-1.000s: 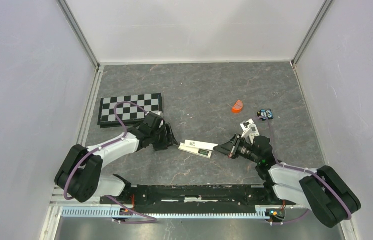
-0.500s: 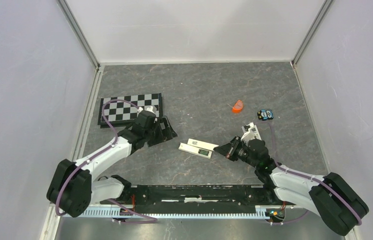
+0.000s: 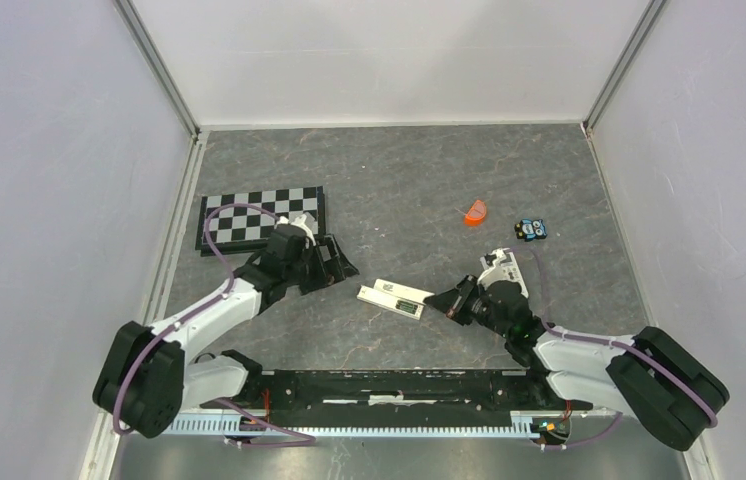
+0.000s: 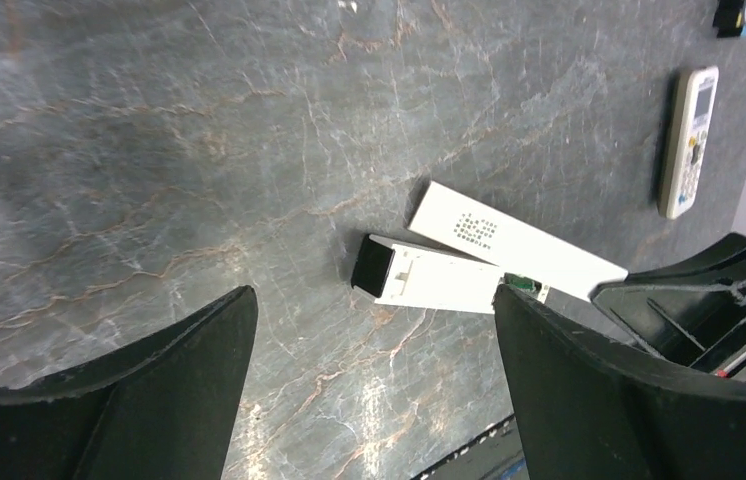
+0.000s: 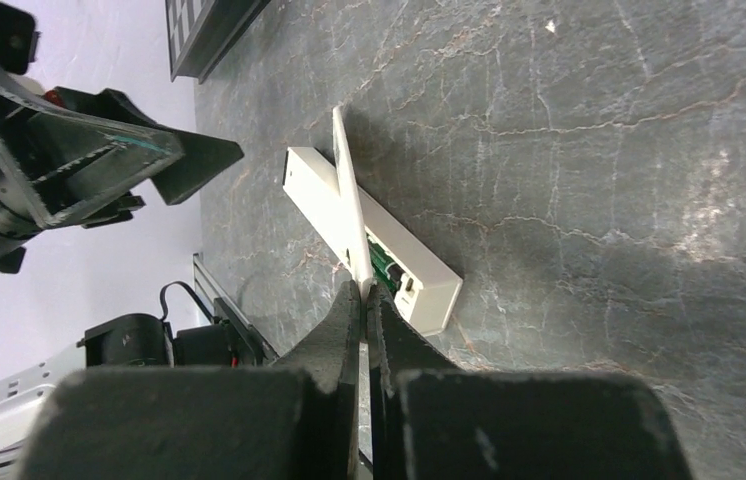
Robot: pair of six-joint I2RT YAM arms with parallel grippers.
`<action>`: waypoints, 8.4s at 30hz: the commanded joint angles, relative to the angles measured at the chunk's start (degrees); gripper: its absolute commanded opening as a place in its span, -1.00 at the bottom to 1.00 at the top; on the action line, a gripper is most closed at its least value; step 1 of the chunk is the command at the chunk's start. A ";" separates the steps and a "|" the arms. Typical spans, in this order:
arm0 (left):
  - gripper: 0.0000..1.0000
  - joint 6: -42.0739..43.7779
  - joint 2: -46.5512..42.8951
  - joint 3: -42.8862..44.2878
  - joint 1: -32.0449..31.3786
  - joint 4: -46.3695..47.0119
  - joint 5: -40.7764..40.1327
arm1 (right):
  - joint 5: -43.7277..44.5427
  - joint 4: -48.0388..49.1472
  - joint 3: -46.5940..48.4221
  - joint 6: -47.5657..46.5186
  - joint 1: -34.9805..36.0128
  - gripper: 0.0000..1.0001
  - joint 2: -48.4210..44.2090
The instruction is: Load the batteries into the remote control
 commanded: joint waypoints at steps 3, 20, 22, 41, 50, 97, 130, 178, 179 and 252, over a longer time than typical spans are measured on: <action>0.80 -2.12 3.28 -1.24 0.24 7.51 6.89 | 2.81 8.78 2.00 1.84 2.16 -1.00 1.14; 0.68 -2.57 4.65 -2.75 0.23 10.51 7.61 | 1.68 17.25 1.99 6.62 6.67 -1.00 9.72; 0.63 -2.28 5.02 -2.75 0.24 10.17 7.56 | 2.63 16.48 2.04 6.80 7.01 -1.00 10.12; 0.40 -2.16 10.24 -2.31 0.14 11.07 9.82 | 5.18 2.70 -1.36 11.22 7.65 -1.00 6.85; 0.38 -2.52 11.04 -2.24 0.11 12.18 11.03 | 3.51 11.54 -1.47 8.13 7.69 -1.00 6.91; 0.21 0.02 15.67 -0.21 -1.98 11.87 13.93 | 4.53 -28.69 10.42 -4.39 0.92 -1.00 4.04; -0.09 4.76 25.31 4.04 -9.78 -1.59 -4.30 | 1.15 -33.14 13.11 -8.99 -1.21 -0.12 -0.86; -0.16 4.86 25.83 1.89 -9.87 1.92 -2.51 | 10.05 -36.85 16.17 -15.71 3.16 -0.39 7.31; -0.16 4.78 25.76 1.84 -9.92 2.07 -2.49 | 10.99 -37.88 16.21 -15.94 3.16 -0.37 6.56; -0.71 -1.17 23.93 0.36 -9.70 15.19 9.94 | 21.99 -40.24 30.17 12.54 26.54 -0.56 24.06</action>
